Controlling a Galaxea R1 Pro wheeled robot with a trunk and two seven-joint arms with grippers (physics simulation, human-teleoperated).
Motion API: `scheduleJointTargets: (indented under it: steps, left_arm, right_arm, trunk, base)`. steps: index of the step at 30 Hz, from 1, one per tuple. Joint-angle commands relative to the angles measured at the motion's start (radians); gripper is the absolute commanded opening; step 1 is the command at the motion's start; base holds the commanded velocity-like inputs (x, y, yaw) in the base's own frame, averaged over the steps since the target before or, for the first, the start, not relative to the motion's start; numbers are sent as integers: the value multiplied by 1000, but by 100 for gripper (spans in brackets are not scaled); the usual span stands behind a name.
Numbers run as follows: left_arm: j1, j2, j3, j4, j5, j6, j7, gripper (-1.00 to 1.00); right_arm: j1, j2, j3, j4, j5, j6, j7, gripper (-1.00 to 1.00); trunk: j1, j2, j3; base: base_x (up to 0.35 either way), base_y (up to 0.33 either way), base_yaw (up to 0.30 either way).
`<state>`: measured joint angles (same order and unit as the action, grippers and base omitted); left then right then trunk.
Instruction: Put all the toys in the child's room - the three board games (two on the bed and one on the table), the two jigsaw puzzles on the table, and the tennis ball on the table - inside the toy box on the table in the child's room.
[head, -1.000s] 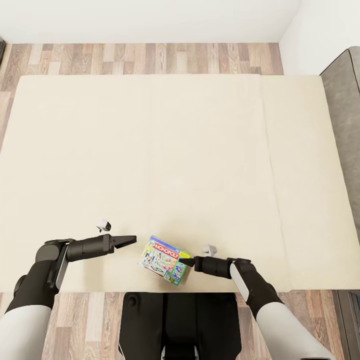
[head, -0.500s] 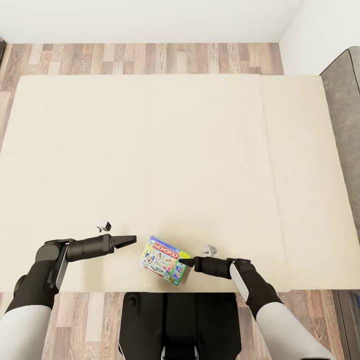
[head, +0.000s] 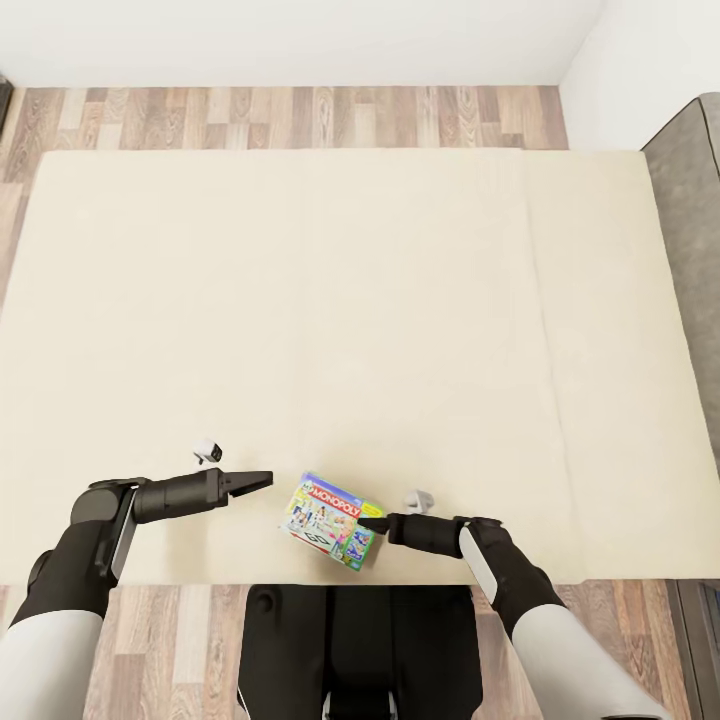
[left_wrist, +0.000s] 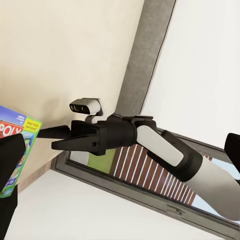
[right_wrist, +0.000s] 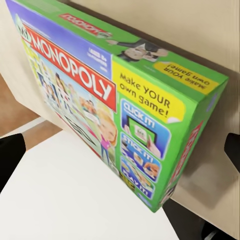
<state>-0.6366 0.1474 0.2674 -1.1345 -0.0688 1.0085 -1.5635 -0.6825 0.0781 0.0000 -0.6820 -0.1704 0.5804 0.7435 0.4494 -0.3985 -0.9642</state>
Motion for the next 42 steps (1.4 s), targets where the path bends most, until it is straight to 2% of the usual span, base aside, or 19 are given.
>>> scheduleJointTargets:
  steps: [1, 42]
  left_arm:
    - [0, 0, 1, -1, -8, 11, -7, 100]
    - [0, 0, 1, -1, -8, 10, -7, 100]
  right_arm:
    - [0, 0, 0, -1, -6, 7, -1, 100]
    - [-2, 6, 0, 1, 0, 6, -1, 100]
  trunk:
    - [1, -2, -1]
    - [1, -2, -1]
  base:
    - [0, 139, 0]
    - [0, 32, 0]
